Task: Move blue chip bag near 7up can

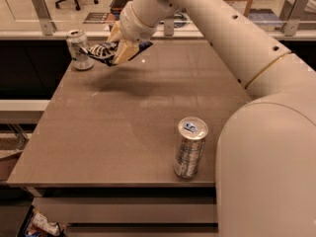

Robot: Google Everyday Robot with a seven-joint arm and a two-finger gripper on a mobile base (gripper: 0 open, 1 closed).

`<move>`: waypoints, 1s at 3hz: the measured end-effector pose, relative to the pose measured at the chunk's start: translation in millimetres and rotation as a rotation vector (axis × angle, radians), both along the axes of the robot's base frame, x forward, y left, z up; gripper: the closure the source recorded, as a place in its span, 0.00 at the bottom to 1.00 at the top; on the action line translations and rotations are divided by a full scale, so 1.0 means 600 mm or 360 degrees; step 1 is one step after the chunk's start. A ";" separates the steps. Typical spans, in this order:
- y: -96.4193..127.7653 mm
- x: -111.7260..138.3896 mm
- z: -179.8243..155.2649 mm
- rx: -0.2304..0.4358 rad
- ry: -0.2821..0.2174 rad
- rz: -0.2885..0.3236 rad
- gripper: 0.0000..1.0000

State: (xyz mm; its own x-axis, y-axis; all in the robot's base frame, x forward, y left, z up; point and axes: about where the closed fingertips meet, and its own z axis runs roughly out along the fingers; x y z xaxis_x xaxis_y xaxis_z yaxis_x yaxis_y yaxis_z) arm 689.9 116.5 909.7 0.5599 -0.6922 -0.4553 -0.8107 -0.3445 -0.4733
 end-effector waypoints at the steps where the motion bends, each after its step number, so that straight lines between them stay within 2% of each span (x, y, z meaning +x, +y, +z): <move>1: 0.004 0.000 -0.004 -0.0002 0.0006 0.0005 0.12; 2: 0.007 -0.001 -0.008 -0.0003 0.0011 0.0010 0.00; 3: 0.007 -0.001 -0.008 -0.0003 0.0011 0.0011 0.00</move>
Offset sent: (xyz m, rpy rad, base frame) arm -0.0002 0.0020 -0.0023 -0.0008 0.0033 0.0030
